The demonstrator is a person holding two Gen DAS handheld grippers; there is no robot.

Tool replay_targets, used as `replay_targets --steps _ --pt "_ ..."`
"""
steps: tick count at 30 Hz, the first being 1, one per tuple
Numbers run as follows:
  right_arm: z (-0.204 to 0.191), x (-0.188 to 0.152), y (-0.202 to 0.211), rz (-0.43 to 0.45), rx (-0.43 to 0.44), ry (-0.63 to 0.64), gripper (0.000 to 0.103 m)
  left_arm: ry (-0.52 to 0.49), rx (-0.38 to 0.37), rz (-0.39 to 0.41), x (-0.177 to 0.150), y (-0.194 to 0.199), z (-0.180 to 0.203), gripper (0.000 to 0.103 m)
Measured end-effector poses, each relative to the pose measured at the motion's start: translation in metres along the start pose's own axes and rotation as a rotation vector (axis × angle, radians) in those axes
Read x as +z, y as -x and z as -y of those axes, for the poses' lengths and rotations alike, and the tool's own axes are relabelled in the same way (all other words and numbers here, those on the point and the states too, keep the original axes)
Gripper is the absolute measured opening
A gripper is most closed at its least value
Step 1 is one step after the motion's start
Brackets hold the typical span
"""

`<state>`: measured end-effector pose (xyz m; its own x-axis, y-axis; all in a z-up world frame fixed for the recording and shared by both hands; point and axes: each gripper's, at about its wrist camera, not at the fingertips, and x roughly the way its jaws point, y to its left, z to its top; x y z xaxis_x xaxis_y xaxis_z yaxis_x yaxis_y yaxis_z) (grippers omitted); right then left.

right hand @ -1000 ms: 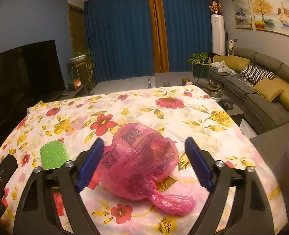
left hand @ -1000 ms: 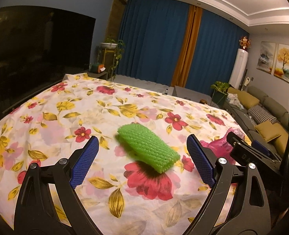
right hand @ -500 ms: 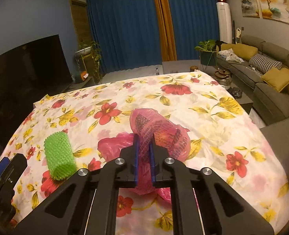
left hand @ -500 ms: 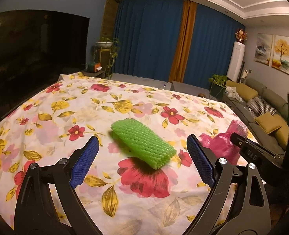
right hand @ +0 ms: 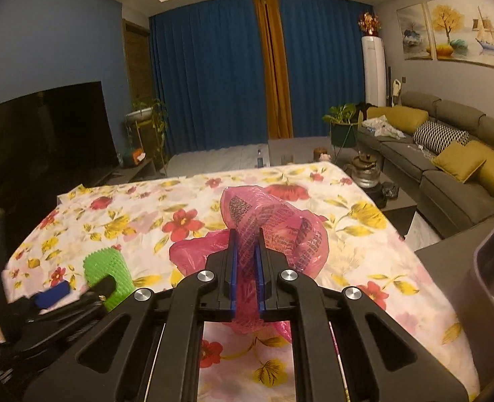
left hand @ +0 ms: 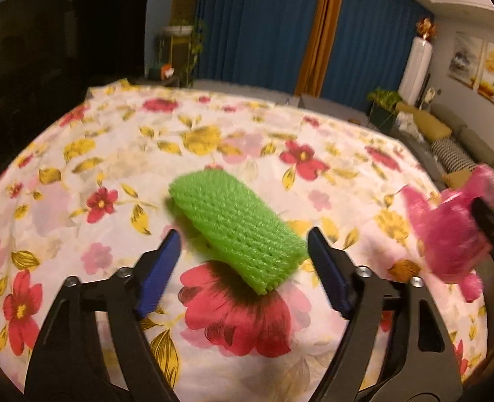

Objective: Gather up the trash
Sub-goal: 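Grasp the green foam sleeve with the left gripper while the right grasps the pink bag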

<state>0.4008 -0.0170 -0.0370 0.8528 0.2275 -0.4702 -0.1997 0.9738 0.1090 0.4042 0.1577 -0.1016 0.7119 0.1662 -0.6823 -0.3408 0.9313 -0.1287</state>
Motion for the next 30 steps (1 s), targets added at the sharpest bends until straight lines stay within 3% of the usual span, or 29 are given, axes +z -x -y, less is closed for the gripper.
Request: replay_targets --steps 4,6,11,16,30 --pt "-0.002 0.001 0.004 0.012 0.009 0.001 0.010 0.001 -0.010 -0.083 -0.001 -0.016 0.000 0.051" --pt "-0.003 0.002 0.004 0.013 0.007 0.006 0.010 0.011 -0.025 -0.113 -0.001 -0.022 -0.002 0.047" --pt "-0.003 0.001 0.005 0.010 0.008 0.000 0.010 0.025 -0.058 -0.114 -0.001 -0.022 -0.005 0.039" --pt "-0.002 0.002 0.010 0.019 0.008 -0.005 0.010 0.053 -0.113 -0.107 -0.002 -0.021 -0.009 0.014" --pt "0.010 0.008 0.014 0.013 0.023 -0.046 0.010 0.034 -0.167 0.045 0.002 0.015 -0.002 0.010"
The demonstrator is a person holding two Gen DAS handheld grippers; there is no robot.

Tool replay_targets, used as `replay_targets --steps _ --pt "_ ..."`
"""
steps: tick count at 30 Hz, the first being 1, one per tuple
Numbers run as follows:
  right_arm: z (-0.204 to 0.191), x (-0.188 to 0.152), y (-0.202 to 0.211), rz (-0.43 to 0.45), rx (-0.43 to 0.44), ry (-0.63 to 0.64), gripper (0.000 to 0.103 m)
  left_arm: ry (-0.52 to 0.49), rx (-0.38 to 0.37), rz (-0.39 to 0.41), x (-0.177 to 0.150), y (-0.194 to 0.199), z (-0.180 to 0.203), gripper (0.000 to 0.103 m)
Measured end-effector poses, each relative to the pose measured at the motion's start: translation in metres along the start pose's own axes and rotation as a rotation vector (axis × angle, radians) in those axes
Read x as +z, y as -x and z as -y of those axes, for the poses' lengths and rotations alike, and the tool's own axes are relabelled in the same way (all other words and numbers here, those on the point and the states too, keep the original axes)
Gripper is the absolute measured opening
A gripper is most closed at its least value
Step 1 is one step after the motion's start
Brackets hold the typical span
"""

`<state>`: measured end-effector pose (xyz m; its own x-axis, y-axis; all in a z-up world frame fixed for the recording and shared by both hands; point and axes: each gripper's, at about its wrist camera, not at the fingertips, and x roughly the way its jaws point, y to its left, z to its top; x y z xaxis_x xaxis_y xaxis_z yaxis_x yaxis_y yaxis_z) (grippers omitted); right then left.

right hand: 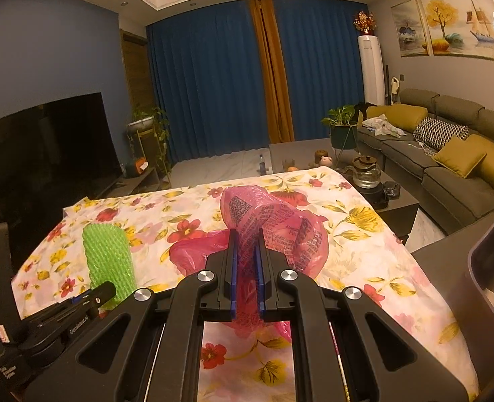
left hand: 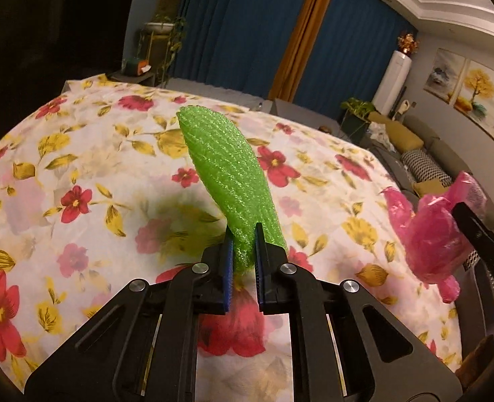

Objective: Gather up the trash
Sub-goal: 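Grasp the green foam sleeve with the left gripper while the right grasps the pink bag, then lift the green sleeve and pink bag and carry them over the bin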

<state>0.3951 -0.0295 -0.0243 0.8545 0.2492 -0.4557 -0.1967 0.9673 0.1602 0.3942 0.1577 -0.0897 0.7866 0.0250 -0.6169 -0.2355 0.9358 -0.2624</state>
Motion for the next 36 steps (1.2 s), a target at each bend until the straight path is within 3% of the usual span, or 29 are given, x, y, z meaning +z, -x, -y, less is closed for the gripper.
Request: replay_targets --steps 9,19,36 --pt "0.025 0.006 0.031 0.021 -0.003 -0.048 0.010 -0.064 -0.056 0.067 0.000 0.035 0.030 0.010" --pt "0.047 -0.012 0.094 0.047 -0.044 0.008 0.010 -0.156 -0.125 0.097 -0.020 0.074 0.080 0.010" --pt "0.123 -0.036 0.187 0.106 -0.185 -0.014 0.010 -0.338 -0.297 0.135 -0.079 0.141 0.206 0.010"
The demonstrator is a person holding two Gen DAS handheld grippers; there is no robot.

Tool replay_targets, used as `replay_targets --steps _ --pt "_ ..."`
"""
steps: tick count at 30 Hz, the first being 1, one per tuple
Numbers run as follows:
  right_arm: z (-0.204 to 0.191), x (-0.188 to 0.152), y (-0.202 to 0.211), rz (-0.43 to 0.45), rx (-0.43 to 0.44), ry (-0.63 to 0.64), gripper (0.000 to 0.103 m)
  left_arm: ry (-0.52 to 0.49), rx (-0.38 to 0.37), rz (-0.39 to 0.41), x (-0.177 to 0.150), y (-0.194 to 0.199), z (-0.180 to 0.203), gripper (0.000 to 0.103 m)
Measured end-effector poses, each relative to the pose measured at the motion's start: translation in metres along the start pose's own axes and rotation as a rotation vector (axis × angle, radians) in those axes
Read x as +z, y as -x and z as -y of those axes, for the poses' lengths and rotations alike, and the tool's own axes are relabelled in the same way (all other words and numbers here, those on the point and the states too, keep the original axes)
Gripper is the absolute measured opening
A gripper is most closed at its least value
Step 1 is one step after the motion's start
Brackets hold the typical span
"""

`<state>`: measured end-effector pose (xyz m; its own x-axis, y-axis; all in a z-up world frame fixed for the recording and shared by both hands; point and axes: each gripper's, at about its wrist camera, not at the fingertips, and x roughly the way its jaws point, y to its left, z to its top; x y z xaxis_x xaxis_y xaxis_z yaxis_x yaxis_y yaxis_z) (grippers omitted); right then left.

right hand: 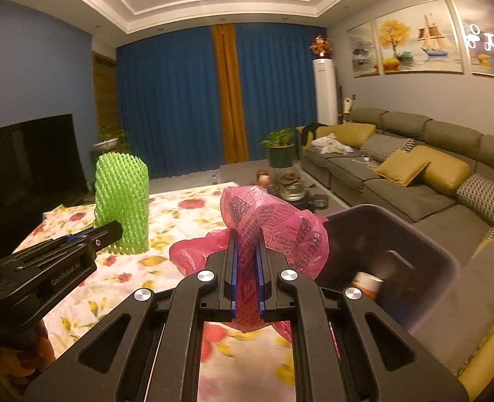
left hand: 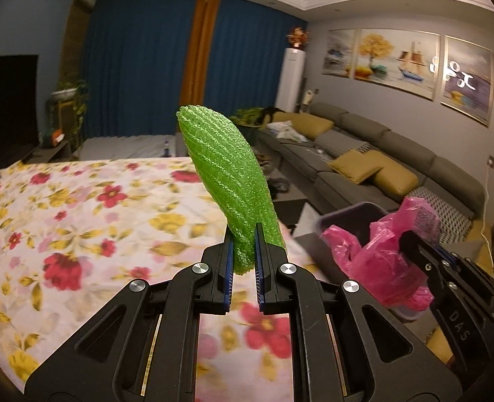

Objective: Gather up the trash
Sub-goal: 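Lift the green sleeve and pink bag and carry them over the bin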

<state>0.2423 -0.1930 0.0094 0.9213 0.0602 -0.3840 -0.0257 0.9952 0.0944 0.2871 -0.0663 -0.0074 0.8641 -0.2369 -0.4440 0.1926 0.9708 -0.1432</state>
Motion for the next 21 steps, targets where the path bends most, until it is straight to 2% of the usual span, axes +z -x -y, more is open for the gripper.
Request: replay_targets --steps 12,21 --pt "0.069 -0.010 0.021 0.028 -0.117 -0.038 0.010 -0.093 -0.113 -0.003 -0.003 -0.015 0.085 0.010" --pt "0.106 -0.009 0.025 0.075 -0.168 -0.067 0.010 -0.139 -0.173 -0.010 -0.003 -0.043 0.124 0.010"
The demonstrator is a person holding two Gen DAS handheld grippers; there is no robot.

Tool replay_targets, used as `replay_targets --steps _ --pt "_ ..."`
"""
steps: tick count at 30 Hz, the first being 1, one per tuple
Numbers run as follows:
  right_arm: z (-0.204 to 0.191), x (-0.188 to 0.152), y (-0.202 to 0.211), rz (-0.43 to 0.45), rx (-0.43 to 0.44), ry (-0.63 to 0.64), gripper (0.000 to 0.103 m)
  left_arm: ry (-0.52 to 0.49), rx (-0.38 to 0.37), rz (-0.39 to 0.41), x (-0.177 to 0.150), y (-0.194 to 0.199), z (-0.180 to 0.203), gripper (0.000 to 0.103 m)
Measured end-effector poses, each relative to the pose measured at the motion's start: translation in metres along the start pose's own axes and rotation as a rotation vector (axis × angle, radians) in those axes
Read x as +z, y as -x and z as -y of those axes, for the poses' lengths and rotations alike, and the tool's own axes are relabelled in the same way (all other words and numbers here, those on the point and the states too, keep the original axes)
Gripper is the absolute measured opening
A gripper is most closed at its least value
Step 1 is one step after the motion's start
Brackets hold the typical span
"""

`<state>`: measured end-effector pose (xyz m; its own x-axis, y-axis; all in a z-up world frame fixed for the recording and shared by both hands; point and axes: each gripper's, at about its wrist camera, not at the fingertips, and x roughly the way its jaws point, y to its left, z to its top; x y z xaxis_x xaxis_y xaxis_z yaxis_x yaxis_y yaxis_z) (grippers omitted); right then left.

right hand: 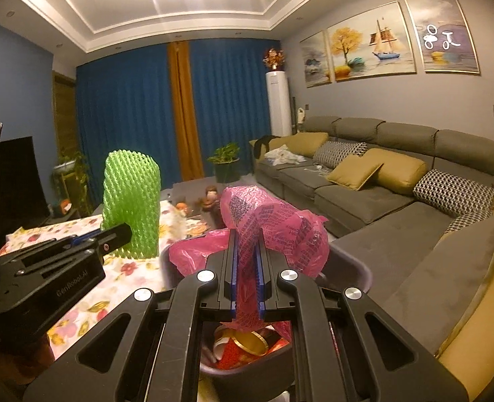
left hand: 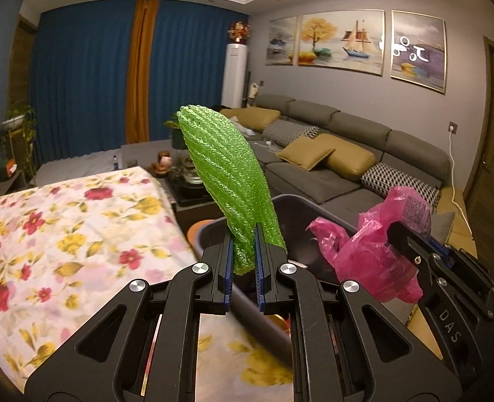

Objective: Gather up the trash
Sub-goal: 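Lift the green sleeve and pink bag and carry them over the bin, then open the left gripper to drop the sleeve while the right releases the pink bag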

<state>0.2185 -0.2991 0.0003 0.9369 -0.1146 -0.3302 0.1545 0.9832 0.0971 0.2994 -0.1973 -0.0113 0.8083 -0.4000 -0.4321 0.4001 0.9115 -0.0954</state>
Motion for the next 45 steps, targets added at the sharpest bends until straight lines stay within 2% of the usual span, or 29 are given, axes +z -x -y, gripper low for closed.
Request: replay_targets --steps 13,22,26,31,34,42,45 --pt "0.015 0.001 -0.015 0.010 0.012 -0.050 0.010 -0.032 -0.076 -0.030 -0.009 -0.038 0.020 0.010" --pt "0.017 0.003 -0.020 0.011 0.011 -0.061 0.028 -0.027 -0.097 -0.063 -0.013 -0.051 0.015 0.013" --pt "0.017 0.003 -0.019 0.013 0.006 -0.070 0.041 -0.013 -0.097 -0.083 -0.016 -0.056 0.011 0.022" --pt "0.012 0.005 -0.017 0.020 0.007 -0.062 0.049 0.013 -0.077 -0.071 -0.018 -0.054 0.000 0.050" --pt "0.010 0.005 -0.018 0.014 0.015 -0.057 0.055 0.028 -0.048 -0.048 -0.018 -0.046 -0.008 0.063" --pt "0.010 0.004 -0.026 -0.041 0.063 -0.079 0.065 0.077 0.037 -0.014 -0.020 -0.028 -0.036 0.071" --pt "0.005 0.004 -0.030 -0.066 0.089 -0.075 0.075 0.107 0.051 -0.015 -0.021 -0.023 -0.044 0.072"
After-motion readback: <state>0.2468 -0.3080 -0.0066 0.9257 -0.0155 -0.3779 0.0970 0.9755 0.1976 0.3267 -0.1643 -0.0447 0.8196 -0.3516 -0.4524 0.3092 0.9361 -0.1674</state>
